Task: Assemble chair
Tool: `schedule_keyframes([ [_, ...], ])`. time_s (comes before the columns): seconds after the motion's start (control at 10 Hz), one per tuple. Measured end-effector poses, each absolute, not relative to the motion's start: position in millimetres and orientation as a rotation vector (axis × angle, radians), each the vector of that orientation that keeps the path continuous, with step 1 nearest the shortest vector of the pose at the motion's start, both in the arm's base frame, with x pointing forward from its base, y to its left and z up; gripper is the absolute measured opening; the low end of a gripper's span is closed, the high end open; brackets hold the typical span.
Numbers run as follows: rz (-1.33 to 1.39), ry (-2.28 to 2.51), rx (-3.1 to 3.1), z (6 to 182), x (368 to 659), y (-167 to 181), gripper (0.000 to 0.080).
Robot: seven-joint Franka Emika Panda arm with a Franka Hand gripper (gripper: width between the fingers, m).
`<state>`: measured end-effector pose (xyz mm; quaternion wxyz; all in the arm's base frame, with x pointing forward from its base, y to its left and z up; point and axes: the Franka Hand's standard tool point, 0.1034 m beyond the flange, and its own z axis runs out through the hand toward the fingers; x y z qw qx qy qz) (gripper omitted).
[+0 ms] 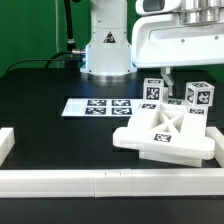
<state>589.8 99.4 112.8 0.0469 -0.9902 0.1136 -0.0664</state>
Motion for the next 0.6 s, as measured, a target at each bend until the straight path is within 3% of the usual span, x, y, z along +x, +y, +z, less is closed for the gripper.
schedule_keyframes([
  [0.4,-0.213,0.038,-3.088,112.0,589.2,99.6,0.0622],
  [0.6,-0.213,0.046,-3.088,111.8,589.2,99.5,0.0278],
])
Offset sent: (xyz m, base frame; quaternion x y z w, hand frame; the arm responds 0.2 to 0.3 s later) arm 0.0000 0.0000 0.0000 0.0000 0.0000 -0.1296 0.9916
